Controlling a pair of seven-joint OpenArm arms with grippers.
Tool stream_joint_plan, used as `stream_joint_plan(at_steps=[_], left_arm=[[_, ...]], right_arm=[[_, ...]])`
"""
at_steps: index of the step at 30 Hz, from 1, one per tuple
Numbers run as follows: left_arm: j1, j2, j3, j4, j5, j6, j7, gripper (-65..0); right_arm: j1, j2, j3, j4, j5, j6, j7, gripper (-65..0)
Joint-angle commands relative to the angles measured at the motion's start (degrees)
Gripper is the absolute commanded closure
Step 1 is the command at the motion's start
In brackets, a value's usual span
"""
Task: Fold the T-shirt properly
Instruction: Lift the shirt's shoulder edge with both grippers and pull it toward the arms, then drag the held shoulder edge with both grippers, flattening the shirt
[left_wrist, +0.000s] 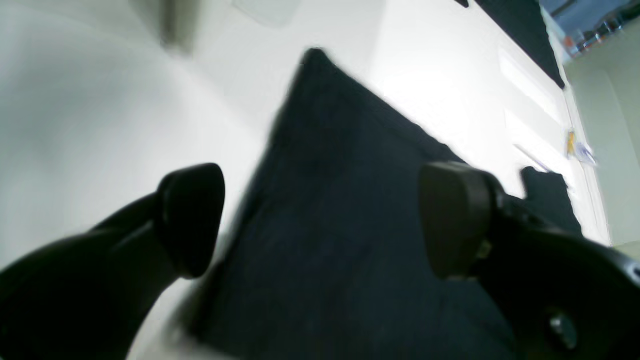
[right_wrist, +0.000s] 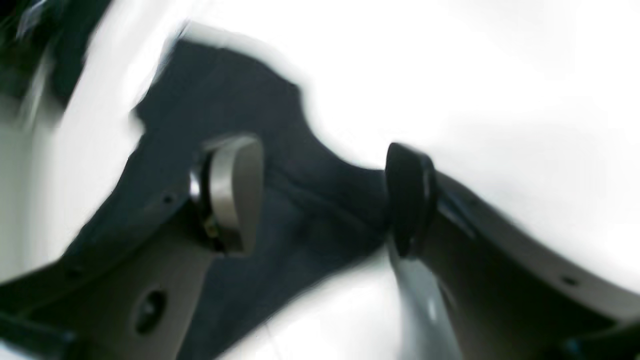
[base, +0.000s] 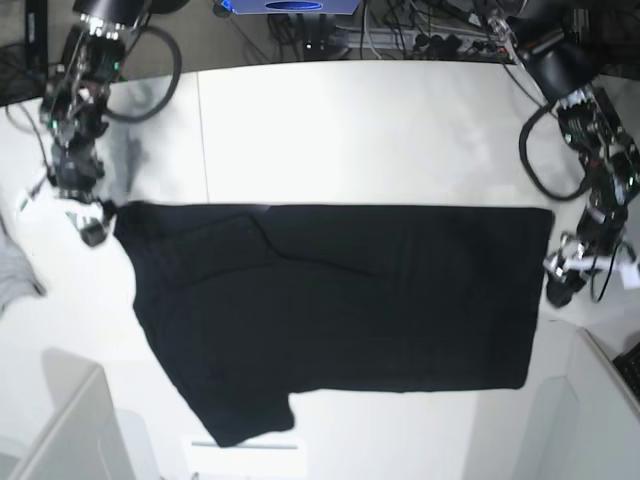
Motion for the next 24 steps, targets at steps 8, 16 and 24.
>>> stream_joint_plan(at_steps=[8, 16, 24], left_arm=[[10.7, 1.3, -5.1, 0.8, -5.9, 0.0, -0.4, -58.7], [9.7, 2.2, -5.0, -5.9, -5.9, 0.0, -0.4, -58.7], [4.7, 2.3, -4.2, -13.3, -5.9, 0.0, -0.2, -58.6]], right_arm=[[-5.1, -5.6, 0.2, 3.0, 0.6, 1.1, 0.8, -37.2], [-2.7, -6.4, 0.1, -3.2, 0.7, 1.1, 0.8, -37.2], [4.4, -6.0, 0.4, -14.4, 0.7, 4.1, 0.7, -37.2]])
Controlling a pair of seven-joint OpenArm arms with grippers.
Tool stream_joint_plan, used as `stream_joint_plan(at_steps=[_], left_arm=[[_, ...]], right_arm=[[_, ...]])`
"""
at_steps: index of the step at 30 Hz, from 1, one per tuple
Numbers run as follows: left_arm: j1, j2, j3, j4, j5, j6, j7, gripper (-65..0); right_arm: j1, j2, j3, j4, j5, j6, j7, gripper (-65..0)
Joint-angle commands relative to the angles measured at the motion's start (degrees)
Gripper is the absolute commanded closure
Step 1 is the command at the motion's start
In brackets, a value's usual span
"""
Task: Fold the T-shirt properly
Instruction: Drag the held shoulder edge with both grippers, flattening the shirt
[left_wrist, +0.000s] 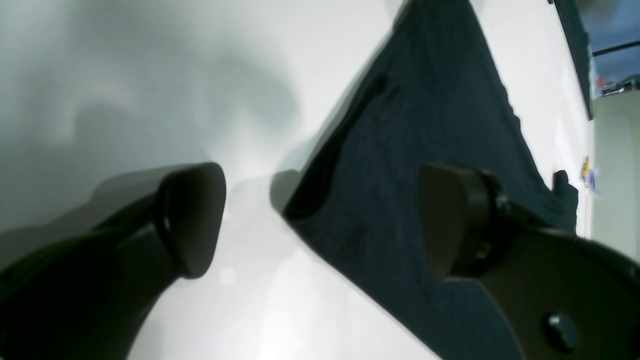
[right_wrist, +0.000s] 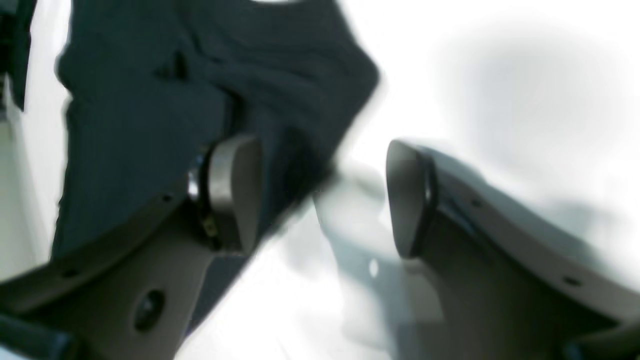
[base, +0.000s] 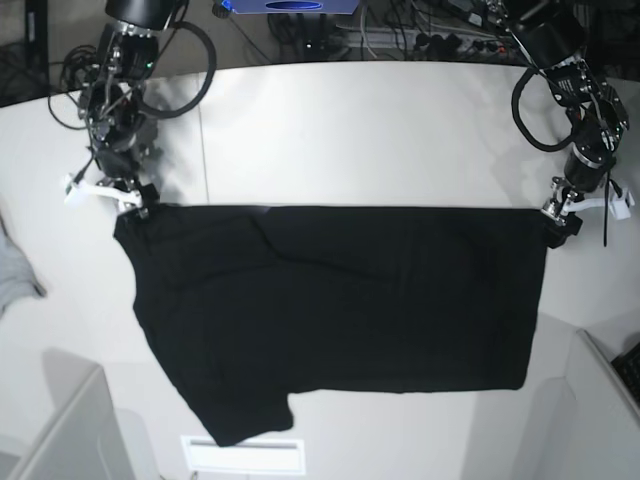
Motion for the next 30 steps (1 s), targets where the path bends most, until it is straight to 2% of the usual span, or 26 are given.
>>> stream_joint_plan(at_steps=[1, 7, 9, 13, 17, 18, 20, 23, 24, 30], left_arm=[[-0.6, -0.4, 1.4, -0.5, 0.9, 0.8, 1.8, -58.6], [-1.1, -0.2, 5.6, -1.5, 0.9, 0.8, 1.7, -58.4], [-1.1, -0.1, 5.6, -1.5, 0.9, 0.8, 1.7, -56.3], [-1.1, -0.1, 5.6, -2.1, 0.9, 0.8, 1.9, -39.2], [-1.2, -0.3, 5.6, -3.7, 0.9, 0.8, 1.9, -25.2], [-1.2, -0.3, 5.6, -4.1, 0.9, 0.8, 1.9, -22.1], [-1.2, -0.4, 5.6, -4.5, 0.9, 0.8, 1.9, -15.6], [-1.2, -0.4, 5.6, -4.5, 0.9, 0.8, 1.9, -3.0], [-1.2, -0.4, 5.6, -4.5, 0.9, 0.8, 1.9, 0.0], [-0.8, -0.5, 5.6, -3.8, 0.9, 0.8, 2.1, 0.0]], right_arm=[[0.9, 0.3, 0.1, -0.9, 0.0, -0.3, -0.5, -37.2], [3.1, 0.3, 0.1, -5.0, -0.1, -0.1, -0.5, -37.1], [3.3, 0.3, 0.1, -5.8, -0.1, -0.1, -0.5, -37.1], [3.3, 1.2, -0.2, -6.9, -0.2, 0.0, -0.5, -37.1], [3.4, 1.4, -0.2, -8.4, -0.2, 0.0, -0.5, -35.6], [3.6, 1.4, -0.1, -9.0, -0.2, 0.0, -0.5, -32.4], [4.3, 1.4, 0.1, -10.4, -0.2, 0.0, -0.5, -21.2], [5.1, 1.4, 0.1, -12.5, -0.2, 0.1, -0.5, -0.3], [5.1, 1.4, 0.1, -12.7, -0.2, 0.1, -0.3, 0.0], [3.7, 1.4, 0.1, -9.6, -0.2, 0.1, -0.5, 0.0]])
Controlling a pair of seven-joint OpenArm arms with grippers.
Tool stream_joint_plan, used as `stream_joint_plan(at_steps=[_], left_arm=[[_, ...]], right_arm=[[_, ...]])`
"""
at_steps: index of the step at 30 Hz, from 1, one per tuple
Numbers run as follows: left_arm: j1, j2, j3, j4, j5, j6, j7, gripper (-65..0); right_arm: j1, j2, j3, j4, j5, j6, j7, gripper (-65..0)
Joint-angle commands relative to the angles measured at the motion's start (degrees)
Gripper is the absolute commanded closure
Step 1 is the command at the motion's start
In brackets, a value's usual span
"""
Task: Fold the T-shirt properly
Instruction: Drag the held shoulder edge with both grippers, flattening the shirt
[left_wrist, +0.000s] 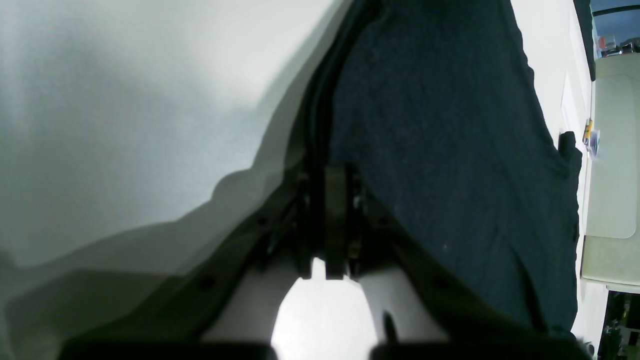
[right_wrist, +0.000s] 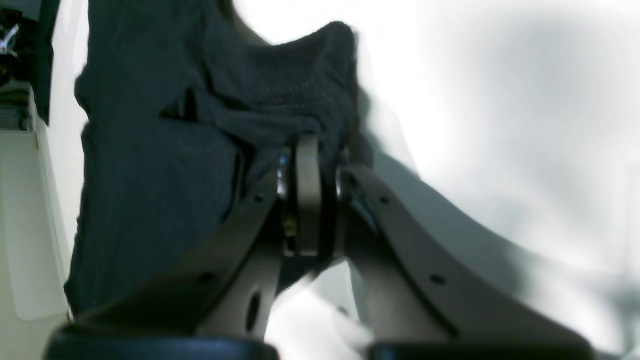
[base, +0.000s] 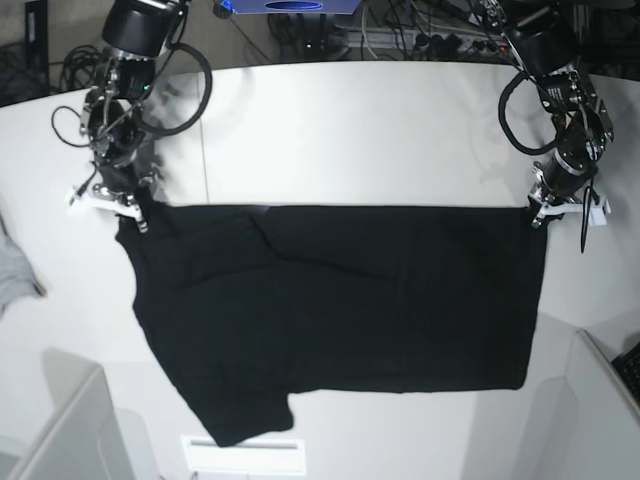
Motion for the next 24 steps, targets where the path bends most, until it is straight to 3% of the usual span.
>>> stream_joint_plan(at_steps=[1, 7, 17, 24], left_arm=[[0.5, -0.3, 0.2, 0.8, 1.5, 1.1, 2.0, 0.0], [3.6, -0.3, 0.2, 5.7, 1.5, 1.1, 2.0, 0.0], [11.2, -2.0, 0.1, 12.6, 1.2, 1.2, 2.4, 0.0], [14.9, -1.7, -3.4, 18.4, 1.2, 1.1, 10.8, 0.0]], right_arm=[[-1.4, -0.1, -0.1, 1.2, -1.4, -2.5, -2.7, 0.0], [-4.5, -0.1, 0.2, 6.5, -1.3, -2.8, -5.8, 0.0], [-7.5, -0.1, 9.1, 11.1, -1.3, -2.6, -15.0, 0.0], [-12.0, -0.2, 11.1, 16.2, -1.3, -2.6, -17.9, 0.0]])
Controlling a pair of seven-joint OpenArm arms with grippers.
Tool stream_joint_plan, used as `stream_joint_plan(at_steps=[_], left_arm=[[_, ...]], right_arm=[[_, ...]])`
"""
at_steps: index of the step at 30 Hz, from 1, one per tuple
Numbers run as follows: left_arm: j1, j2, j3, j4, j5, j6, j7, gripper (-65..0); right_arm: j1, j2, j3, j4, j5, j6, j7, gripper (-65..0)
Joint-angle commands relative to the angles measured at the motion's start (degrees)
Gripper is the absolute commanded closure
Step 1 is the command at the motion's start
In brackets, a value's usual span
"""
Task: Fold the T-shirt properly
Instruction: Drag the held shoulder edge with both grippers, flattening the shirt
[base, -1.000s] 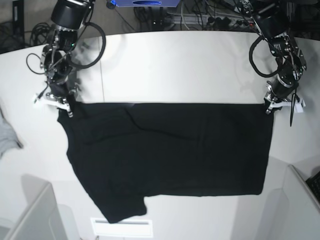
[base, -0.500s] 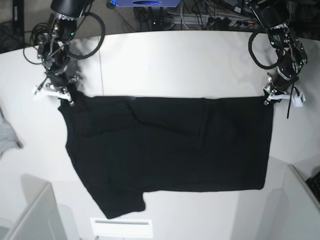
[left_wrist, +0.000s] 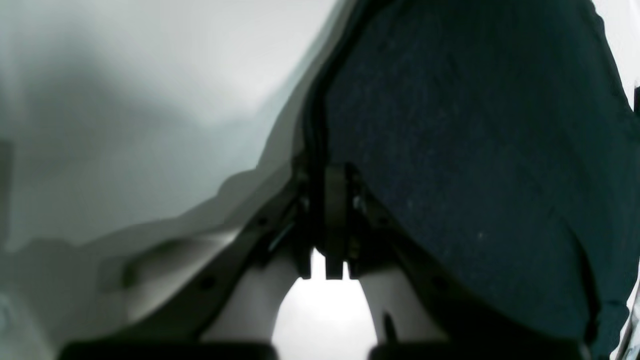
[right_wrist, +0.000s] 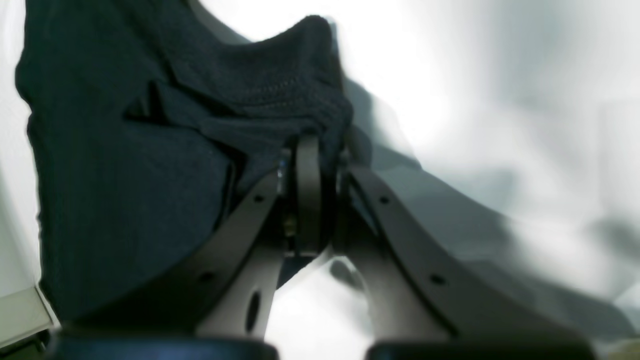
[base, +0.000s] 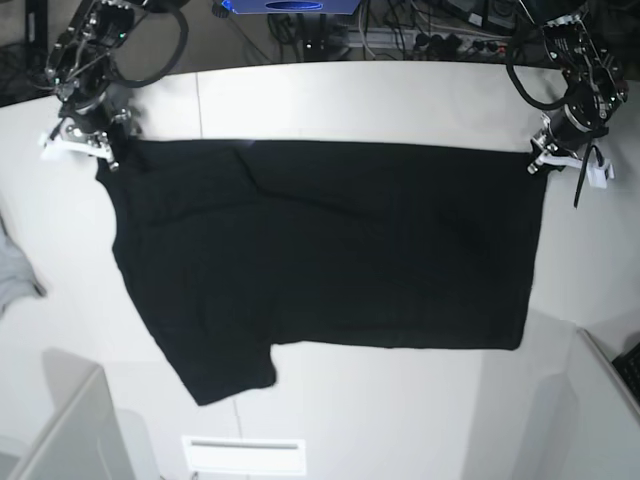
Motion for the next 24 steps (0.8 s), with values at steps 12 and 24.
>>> stream_joint_plan(at_steps=[12, 24], left_arm=[[10.4, -1.1, -1.6, 7.8, 0.1, 0.0, 1.2, 0.0], [15.5, -1.3, -1.6, 12.7, 0.1, 0.0, 1.2, 0.0]], right_arm=[[-7.3, 0.2, 0.1, 8.3, -0.3, -0.5, -1.7, 0.0], [-10.4, 0.0, 0.2, 12.5, -0.3, -0.6, -5.3, 0.0]])
